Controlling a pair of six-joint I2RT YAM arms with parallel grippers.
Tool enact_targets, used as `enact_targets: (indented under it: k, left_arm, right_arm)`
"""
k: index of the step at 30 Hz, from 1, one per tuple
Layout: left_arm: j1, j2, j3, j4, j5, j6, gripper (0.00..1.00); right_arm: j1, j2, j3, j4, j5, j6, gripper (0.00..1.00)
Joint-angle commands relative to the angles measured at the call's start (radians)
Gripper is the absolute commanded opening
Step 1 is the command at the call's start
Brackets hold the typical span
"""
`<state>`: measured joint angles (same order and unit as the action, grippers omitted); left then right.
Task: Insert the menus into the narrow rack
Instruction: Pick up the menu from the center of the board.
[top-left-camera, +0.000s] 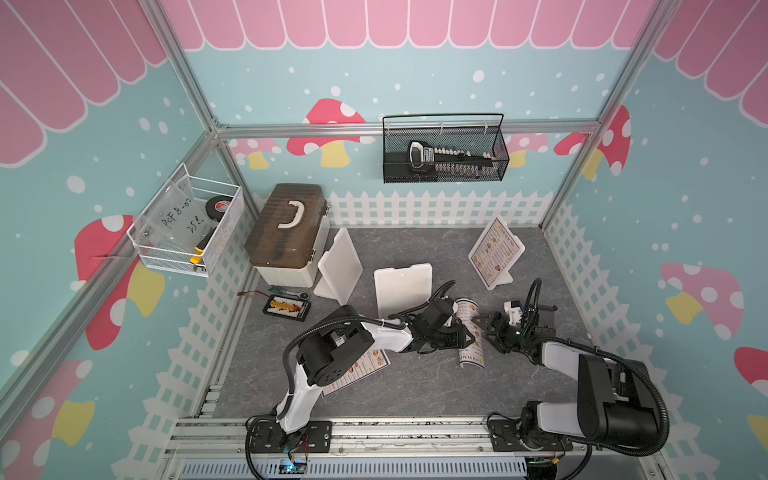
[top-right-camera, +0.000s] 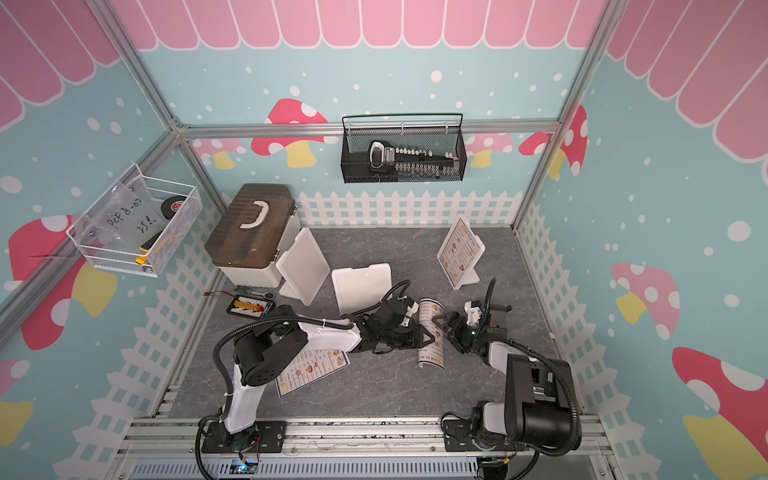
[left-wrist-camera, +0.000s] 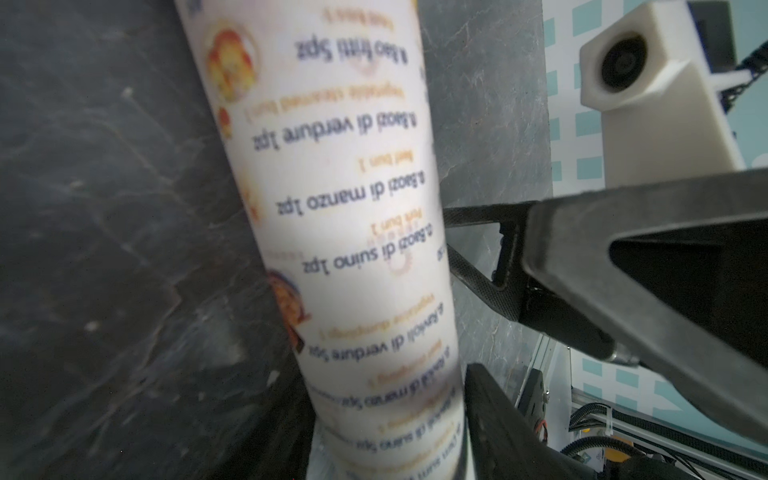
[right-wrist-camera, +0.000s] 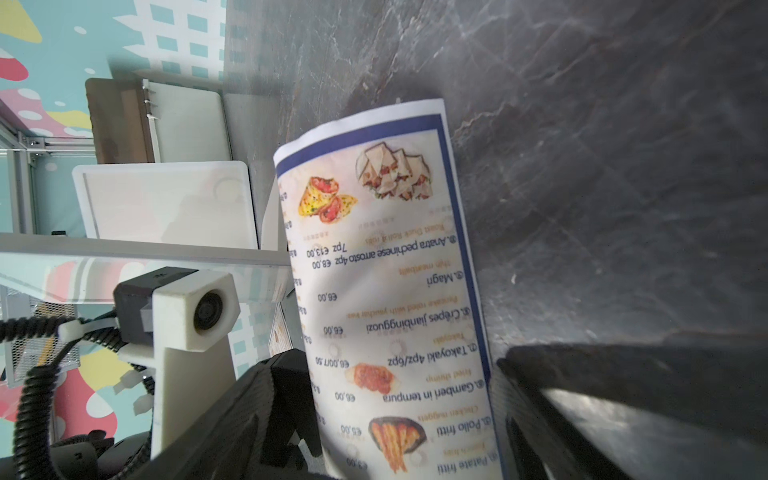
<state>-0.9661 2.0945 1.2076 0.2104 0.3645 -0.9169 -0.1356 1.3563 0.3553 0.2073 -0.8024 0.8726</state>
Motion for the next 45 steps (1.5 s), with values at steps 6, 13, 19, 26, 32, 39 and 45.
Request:
enact_targets:
  k: [6, 13, 19, 26, 32, 39, 45]
  left_arm:
    - [-0.002, -0.051, -0.031, 0.099, 0.026, -0.014, 0.57]
    - [0.000, -0.062, -0.041, 0.135, 0.034, -0.016, 0.57]
    - [-0.001, -0.071, -0.052, 0.164, 0.037, -0.022, 0.57]
    - [0.000, -0.059, -0.047, 0.156, 0.040, -0.022, 0.60]
    - [0.000, -0.057, -0.045, 0.140, 0.032, -0.016, 0.61]
    - [0.007, -0.082, -0.070, 0.087, -0.031, -0.007, 0.69]
    - [0.013, -0.081, -0.072, 0.053, -0.052, -0.008, 0.84]
  right_arm:
    - [0.002, 0.061, -0.022, 0.080, -0.057, 0.045, 0.86]
    - [0.002, 0.062, -0.022, 0.099, -0.074, 0.052, 0.86]
    - [0.002, 0.061, -0.024, 0.105, -0.075, 0.054, 0.86]
    - [0.002, 0.058, -0.024, 0.089, -0.061, 0.041, 0.75]
    - [0.003, 0.046, -0.021, 0.043, -0.028, 0.011, 0.68]
    - [0.002, 0.015, -0.020, 0.029, -0.003, 0.017, 0.63]
    - [0.002, -0.007, -0.022, 0.054, -0.010, 0.026, 0.59]
